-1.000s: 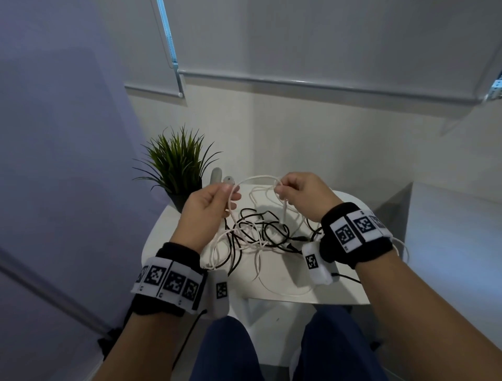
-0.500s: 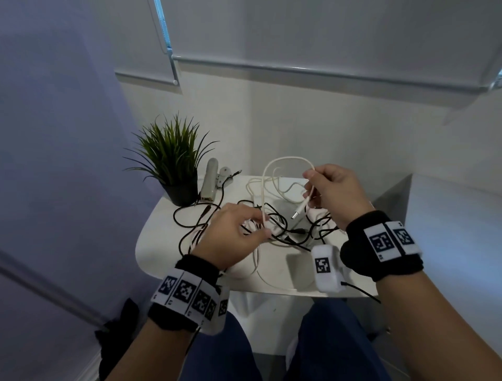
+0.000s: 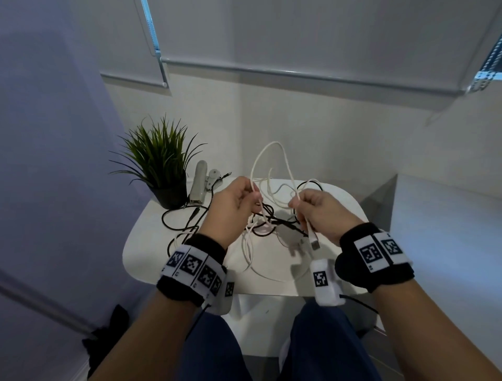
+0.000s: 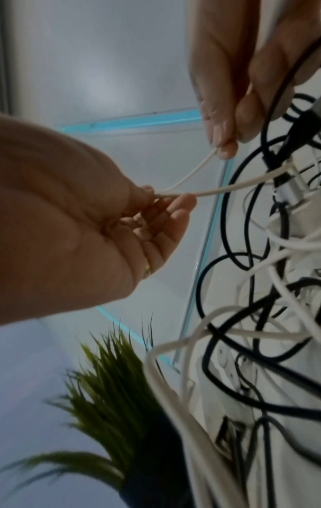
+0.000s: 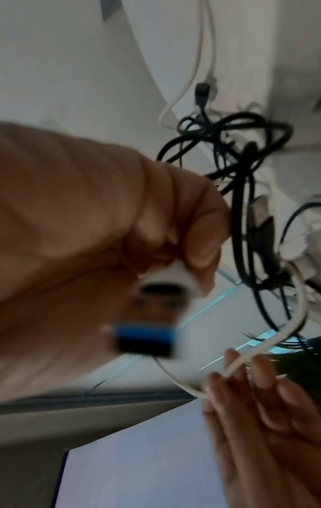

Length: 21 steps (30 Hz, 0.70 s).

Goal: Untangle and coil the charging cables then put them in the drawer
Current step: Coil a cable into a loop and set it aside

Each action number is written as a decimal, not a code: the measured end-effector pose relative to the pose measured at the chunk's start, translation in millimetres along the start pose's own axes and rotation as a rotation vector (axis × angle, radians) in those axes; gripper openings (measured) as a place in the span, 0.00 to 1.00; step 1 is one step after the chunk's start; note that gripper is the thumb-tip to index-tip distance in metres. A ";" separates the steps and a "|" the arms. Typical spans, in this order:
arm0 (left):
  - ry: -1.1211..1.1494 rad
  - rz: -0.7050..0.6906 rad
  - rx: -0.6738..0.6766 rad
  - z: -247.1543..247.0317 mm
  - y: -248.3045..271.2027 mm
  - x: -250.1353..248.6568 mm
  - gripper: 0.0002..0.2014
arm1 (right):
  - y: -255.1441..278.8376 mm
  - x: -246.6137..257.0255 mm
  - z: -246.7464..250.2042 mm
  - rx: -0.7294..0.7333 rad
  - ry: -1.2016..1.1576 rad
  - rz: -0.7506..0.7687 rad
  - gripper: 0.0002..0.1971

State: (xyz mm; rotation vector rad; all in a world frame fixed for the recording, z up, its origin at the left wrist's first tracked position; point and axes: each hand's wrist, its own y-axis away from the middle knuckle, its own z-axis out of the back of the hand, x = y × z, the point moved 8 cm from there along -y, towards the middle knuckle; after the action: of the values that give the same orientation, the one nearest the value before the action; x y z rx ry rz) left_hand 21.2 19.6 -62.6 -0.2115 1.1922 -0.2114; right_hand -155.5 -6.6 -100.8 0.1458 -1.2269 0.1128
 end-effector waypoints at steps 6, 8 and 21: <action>0.117 -0.030 0.007 -13.4 -11.8 -17.7 0.07 | 8.6 1.9 -21.7 0.142 0.044 -0.032 0.08; 0.188 -0.014 -0.011 -12.5 -15.2 -19.3 0.08 | 6.9 4.3 -22.1 0.129 0.074 -0.025 0.06; -0.469 -0.012 0.274 -33.3 -5.1 19.7 0.07 | 3.0 11.6 -13.8 0.088 0.054 0.028 0.11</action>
State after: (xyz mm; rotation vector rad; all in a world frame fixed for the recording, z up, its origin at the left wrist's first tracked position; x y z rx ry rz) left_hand -3.1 7.6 -90.6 -0.0227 0.6875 -0.3137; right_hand -139.2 -1.2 -94.3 0.2014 -1.1710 0.1944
